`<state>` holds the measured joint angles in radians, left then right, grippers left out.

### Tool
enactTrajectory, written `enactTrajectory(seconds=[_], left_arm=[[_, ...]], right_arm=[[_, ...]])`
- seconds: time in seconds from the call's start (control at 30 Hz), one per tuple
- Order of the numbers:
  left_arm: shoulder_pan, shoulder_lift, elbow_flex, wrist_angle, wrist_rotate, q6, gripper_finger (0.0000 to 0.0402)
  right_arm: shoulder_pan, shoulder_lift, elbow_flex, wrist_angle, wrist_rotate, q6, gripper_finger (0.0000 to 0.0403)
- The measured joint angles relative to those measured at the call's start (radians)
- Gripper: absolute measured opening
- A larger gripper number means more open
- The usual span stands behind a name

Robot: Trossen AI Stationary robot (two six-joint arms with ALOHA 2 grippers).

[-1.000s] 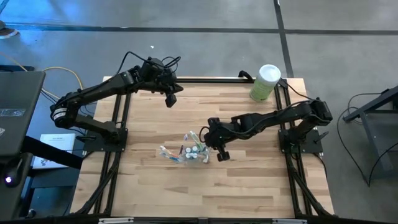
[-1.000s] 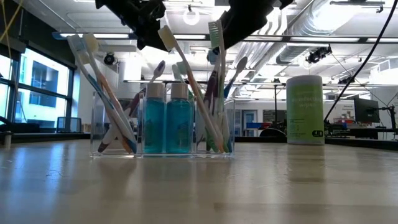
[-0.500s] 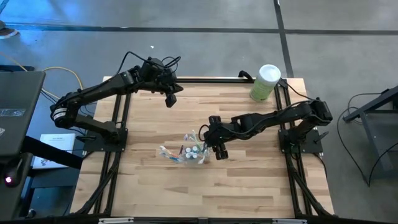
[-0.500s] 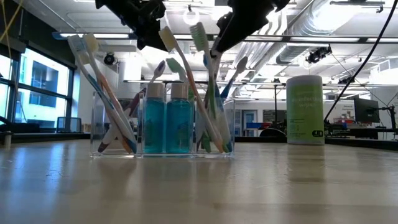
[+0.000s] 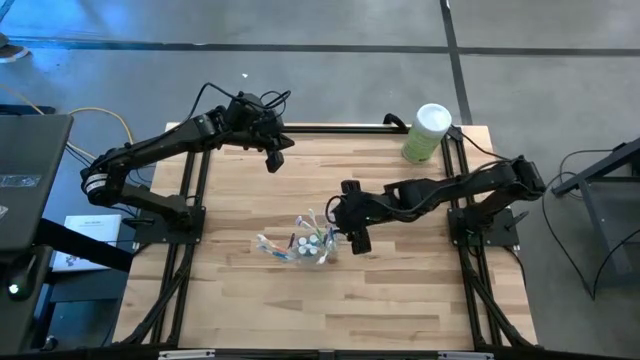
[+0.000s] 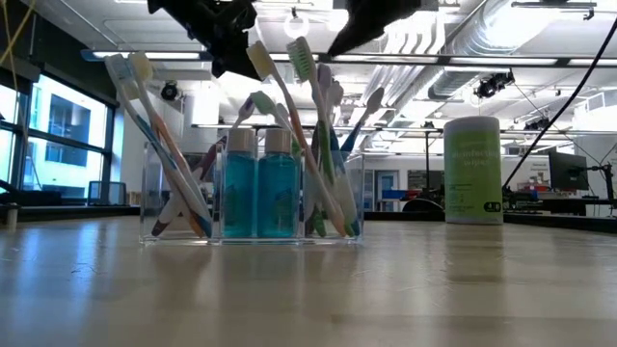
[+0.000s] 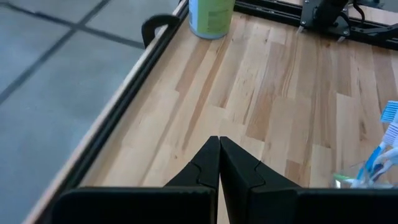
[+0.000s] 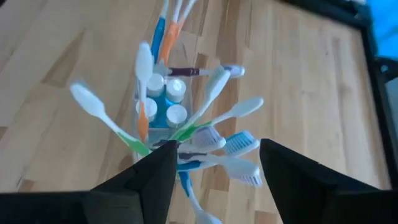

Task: Pick & Place toothbrushing station
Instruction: Return to Home Position

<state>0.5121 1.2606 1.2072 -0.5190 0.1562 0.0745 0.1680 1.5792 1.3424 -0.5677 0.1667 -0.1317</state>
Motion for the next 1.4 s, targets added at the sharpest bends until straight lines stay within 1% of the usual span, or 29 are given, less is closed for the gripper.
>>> enactTrajectory(seconds=[0.1, 0.2, 0.3, 0.4, 0.5, 0.57, 0.6, 0.67, 0.73, 0.83, 0.9, 1.0, 1.13, 1.27, 1.4], left_arm=[[-0.003, 0.000, 0.000, -0.014, 0.000, -0.021, 0.0003], [-0.009, -0.004, 0.000, -0.002, -0.003, 0.032, 0.0003], [-0.009, -0.030, 0.001, 0.005, -0.033, 0.039, 0.0003], [-0.008, -0.061, 0.003, -0.019, -0.038, 0.067, 0.0003], [0.004, -0.099, 0.003, -0.130, -0.037, 0.164, 0.0003], [0.033, -0.127, 0.002, -0.222, -0.026, 0.183, 0.0003], [0.050, -0.139, -0.002, -0.240, -0.006, 0.176, 0.0003], [0.081, -0.166, -0.025, -0.232, 0.071, 0.163, 0.0003], [0.101, -0.198, -0.060, -0.192, 0.136, 0.161, 0.0003], [0.122, -0.252, -0.142, -0.128, 0.147, 0.142, 0.0003], [0.147, -0.304, -0.226, -0.019, 0.149, 0.111, 0.0002], [0.178, -0.383, -0.346, 0.123, 0.187, 0.074, 0.0002], [0.192, -0.460, -0.474, 0.246, 0.241, 0.048, 0.0001], [0.181, -0.534, -0.570, 0.374, 0.269, 0.048, 0.0001], [0.171, -0.619, -0.676, 0.498, 0.268, 0.064, 0.0001]], right_arm=[[0.025, -0.037, 0.000, -0.013, 0.038, -0.005, 0.0221], [0.050, -0.095, 0.001, -0.051, 0.035, 0.000, 0.0218], [0.076, -0.151, 0.001, -0.132, 0.038, 0.020, 0.0206], [0.096, -0.218, 0.001, -0.276, 0.012, 0.027, 0.0183], [0.113, -0.266, 0.000, -0.431, -0.036, 0.114, 0.0142], [0.117, -0.293, -0.013, -0.470, -0.035, 0.167, 0.0101], [0.117, -0.305, -0.027, -0.471, -0.038, 0.175, 0.0076], [0.116, -0.339, -0.063, -0.468, -0.046, 0.172, 0.0027], [0.116, -0.382, -0.108, -0.461, -0.068, 0.158, 0.0010], [0.101, -0.480, -0.211, -0.378, -0.072, 0.119, 0.0007], [0.075, -0.568, -0.306, -0.283, -0.083, 0.080, 0.0003], [0.026, -0.731, -0.468, -0.094, -0.133, 0.021, 0.0003], [-0.048, -0.910, -0.672, 0.156, -0.221, -0.075, 0.0003], [-0.133, -1.070, -0.828, 0.302, -0.230, -0.126, 0.0004], [-0.210, -1.202, -0.929, 0.375, -0.271, -0.111, 0.0004]])
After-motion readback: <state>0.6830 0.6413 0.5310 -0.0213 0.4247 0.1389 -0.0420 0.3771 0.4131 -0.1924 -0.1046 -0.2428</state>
